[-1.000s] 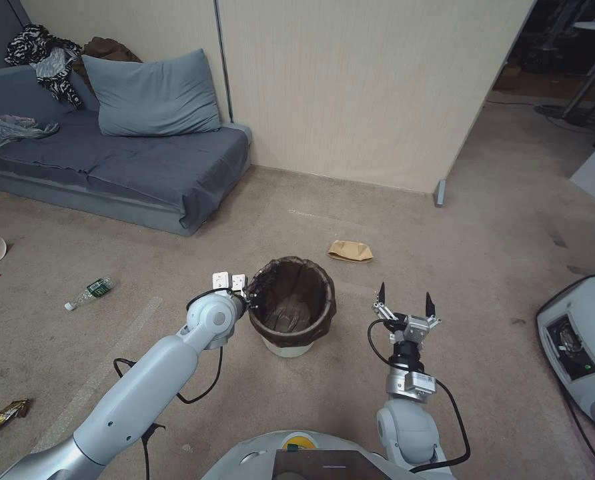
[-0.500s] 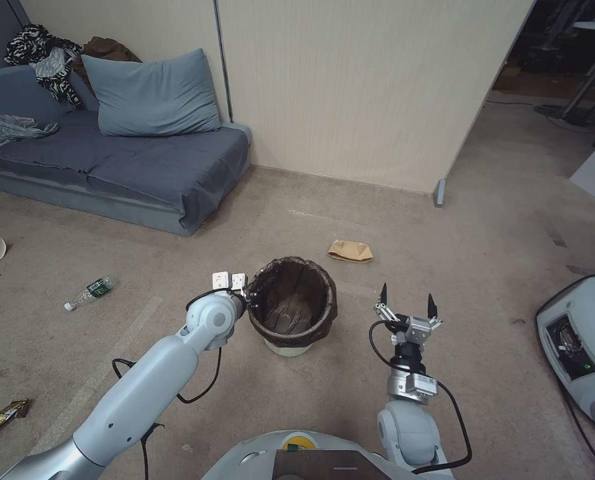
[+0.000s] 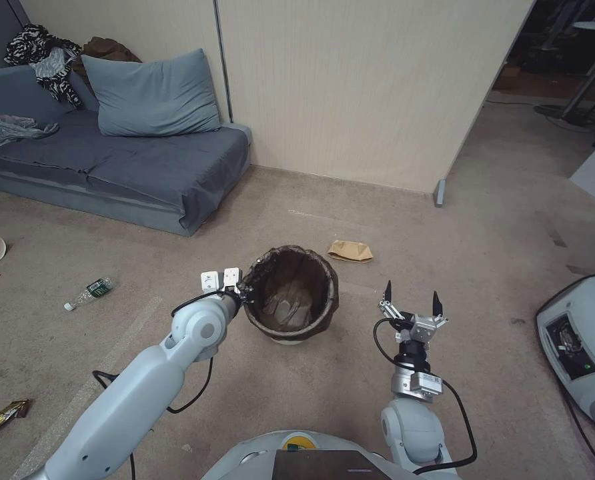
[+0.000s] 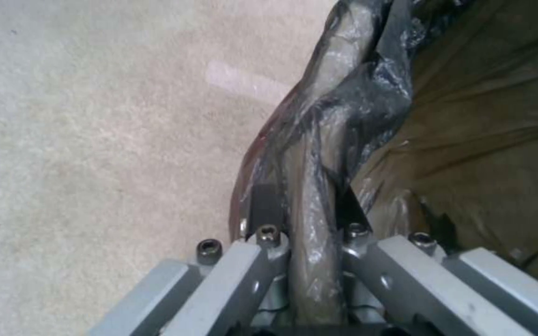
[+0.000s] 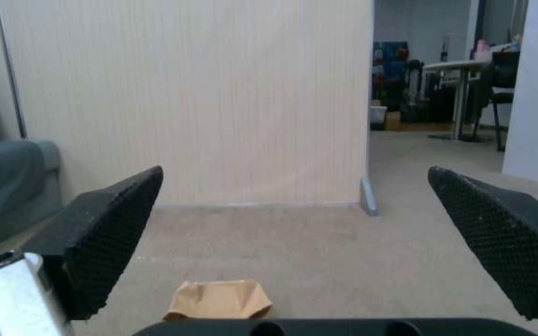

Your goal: Pick up the trash bin, then pick up the garbage from the floor and place it into the trash bin.

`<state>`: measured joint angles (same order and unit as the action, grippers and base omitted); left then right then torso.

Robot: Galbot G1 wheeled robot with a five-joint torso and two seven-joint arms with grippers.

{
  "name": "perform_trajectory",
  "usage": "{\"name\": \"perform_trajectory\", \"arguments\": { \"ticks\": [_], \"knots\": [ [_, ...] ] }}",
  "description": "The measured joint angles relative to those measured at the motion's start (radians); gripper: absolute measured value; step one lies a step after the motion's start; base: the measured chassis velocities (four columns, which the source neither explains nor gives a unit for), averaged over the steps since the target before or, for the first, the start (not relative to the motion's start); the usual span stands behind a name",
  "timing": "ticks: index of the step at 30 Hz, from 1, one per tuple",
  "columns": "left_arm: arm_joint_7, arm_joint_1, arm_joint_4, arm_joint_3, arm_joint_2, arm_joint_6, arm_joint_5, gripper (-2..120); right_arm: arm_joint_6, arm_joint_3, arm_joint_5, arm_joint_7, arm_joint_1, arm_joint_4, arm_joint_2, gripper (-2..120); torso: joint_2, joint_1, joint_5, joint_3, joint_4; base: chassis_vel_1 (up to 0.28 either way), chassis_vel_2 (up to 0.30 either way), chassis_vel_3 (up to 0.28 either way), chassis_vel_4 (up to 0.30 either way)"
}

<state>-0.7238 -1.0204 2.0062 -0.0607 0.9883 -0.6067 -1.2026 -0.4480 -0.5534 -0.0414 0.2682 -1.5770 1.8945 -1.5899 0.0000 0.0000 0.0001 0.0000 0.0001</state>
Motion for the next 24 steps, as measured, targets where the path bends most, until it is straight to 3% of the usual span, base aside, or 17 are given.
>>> {"name": "perform_trajectory", "arguments": {
  "ticks": [9,24],
  "knots": [
    [0.038,-0.166,0.144,-0.101,0.003,0.018,0.126,0,0.017,-0.010,0.018,0.000,0.007,0.010,0.021,100,0.000,0.000,-0.0001,0.000,0.0000,0.000,0.000,0.000,0.000],
    [0.038,-0.245,0.210,-0.134,0.030,0.020,0.174,0,0.021,-0.020,0.029,0.000,0.005,0.020,0.032,100,0.000,0.000,0.0000,0.000,0.0000,0.000,0.000,0.000,0.000]
  ]
}}
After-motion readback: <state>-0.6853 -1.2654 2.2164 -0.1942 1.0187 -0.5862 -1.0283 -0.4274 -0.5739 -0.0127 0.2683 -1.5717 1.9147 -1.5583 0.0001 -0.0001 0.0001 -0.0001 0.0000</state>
